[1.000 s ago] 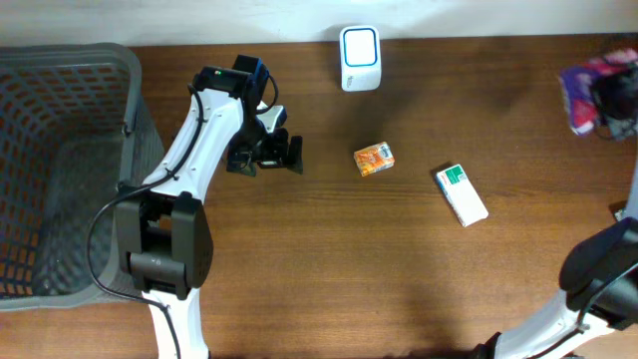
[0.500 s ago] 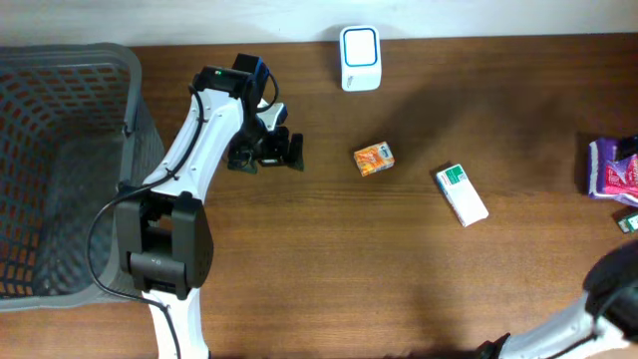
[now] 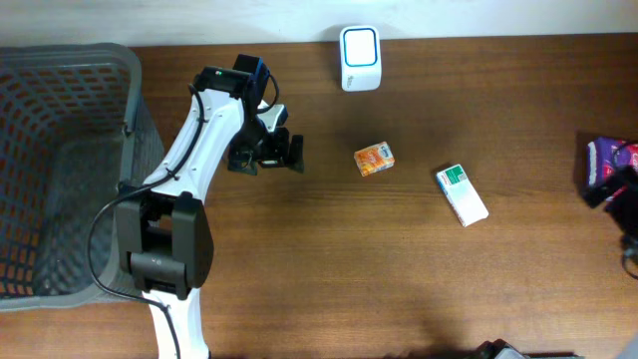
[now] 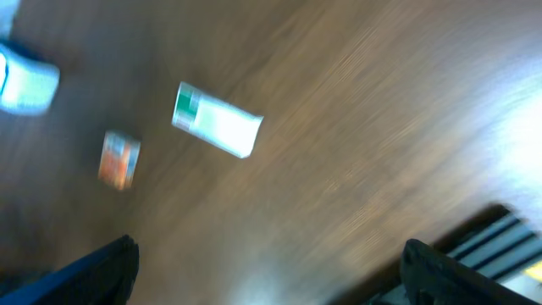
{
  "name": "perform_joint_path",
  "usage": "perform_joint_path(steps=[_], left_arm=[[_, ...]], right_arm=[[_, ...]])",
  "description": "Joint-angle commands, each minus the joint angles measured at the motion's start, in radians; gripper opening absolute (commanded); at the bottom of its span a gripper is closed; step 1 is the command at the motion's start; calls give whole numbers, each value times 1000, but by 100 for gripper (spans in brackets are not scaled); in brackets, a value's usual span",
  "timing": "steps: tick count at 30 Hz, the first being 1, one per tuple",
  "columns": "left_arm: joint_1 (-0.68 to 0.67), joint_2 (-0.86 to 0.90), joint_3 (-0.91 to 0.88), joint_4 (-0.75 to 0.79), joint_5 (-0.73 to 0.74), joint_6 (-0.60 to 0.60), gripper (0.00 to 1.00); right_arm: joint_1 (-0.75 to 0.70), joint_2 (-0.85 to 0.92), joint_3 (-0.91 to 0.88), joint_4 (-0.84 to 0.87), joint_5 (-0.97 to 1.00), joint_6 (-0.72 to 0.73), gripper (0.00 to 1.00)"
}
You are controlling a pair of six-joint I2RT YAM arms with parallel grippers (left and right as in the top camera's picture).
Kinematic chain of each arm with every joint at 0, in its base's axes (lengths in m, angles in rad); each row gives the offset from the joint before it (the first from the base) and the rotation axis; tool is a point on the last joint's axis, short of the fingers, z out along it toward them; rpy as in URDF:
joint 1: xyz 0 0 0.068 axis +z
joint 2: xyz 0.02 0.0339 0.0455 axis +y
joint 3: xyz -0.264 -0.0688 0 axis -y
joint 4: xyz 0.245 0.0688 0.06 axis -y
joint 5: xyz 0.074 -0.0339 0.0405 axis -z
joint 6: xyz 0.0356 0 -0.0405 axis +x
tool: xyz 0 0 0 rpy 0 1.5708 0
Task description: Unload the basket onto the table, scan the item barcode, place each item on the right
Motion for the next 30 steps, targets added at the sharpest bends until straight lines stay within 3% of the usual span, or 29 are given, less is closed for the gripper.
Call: perform_joint_path(steps=[1,3,5,10,13,16,17,18,22,28,29,30], left_arm=[[-31,0,10,28,69,-5,99],[-75,0,10,69,76,-6,99],[-123,0,10,102,76,-6,99],[-235,0,10,161,71,-5,99],[-235,0,10,151,48,-5,99],[-235,0,10,134,44,-5,99],[-235,0,10,135,44,-5,99],[-235,0,10,134,44,-5,99],[-235,0,10,135,31,-5,99],[-235,0,10,139,15,-5,99],[-235,0,10,138,15,-5,99],[-235,0,10,137,15,-5,99]], right_arm=[[16,-4,-243,152,-315,-244,99],[78,0,-446,350,-430,-242,99],[178,37,-547,506,-385,-191,99],[502,227,-518,704,18,-150,99],[541,307,-517,933,196,-151,99],[540,414,-517,1022,249,-159,97],[540,475,-517,1038,249,-159,75],[540,502,-517,1032,200,-159,68],[541,505,-517,998,-179,-220,78],[541,504,-516,650,-420,-293,80],[541,504,-516,640,-410,-293,98],[541,504,-516,641,-410,-293,98]])
